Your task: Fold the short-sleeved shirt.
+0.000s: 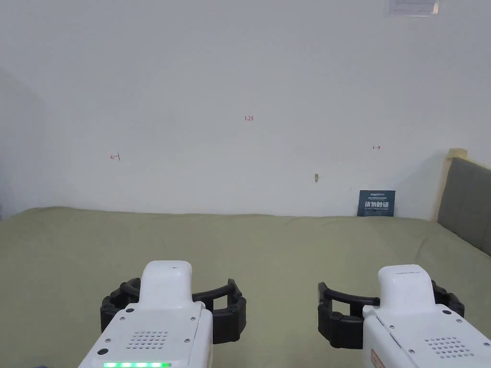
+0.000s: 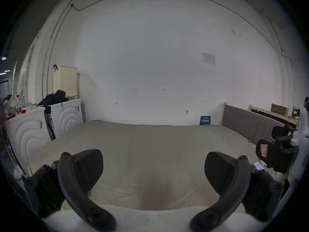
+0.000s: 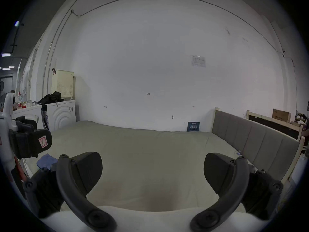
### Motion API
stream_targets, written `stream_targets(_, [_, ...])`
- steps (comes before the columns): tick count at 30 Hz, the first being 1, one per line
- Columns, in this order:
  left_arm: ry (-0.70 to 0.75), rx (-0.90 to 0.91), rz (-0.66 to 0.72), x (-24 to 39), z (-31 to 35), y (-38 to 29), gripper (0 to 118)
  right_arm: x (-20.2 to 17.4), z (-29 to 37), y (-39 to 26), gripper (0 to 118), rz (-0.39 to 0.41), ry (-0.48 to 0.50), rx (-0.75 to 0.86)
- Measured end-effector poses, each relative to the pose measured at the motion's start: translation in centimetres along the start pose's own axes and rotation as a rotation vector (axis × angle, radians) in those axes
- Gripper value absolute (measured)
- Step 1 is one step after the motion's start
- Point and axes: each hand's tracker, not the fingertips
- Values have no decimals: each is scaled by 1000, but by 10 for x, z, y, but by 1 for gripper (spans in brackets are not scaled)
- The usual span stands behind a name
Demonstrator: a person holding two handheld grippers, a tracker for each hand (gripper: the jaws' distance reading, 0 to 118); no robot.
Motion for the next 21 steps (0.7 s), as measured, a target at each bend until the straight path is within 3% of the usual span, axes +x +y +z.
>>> stream_targets(3, [-2,2,3,0,0,-1,118,-2,3,-3,118,8,5,16])
stream_targets(10, [-17,18,5,-2,5,-2,118,6,6,-1,118,-55,19,28])
stream_targets(15, [-21,21,32,-4,6,-2,118,4,7,-1,118,-18,21,17])
stream_targets(21, [-17,0,21,-4,6,-2,118,5,7,-4,118,-40,29,-5])
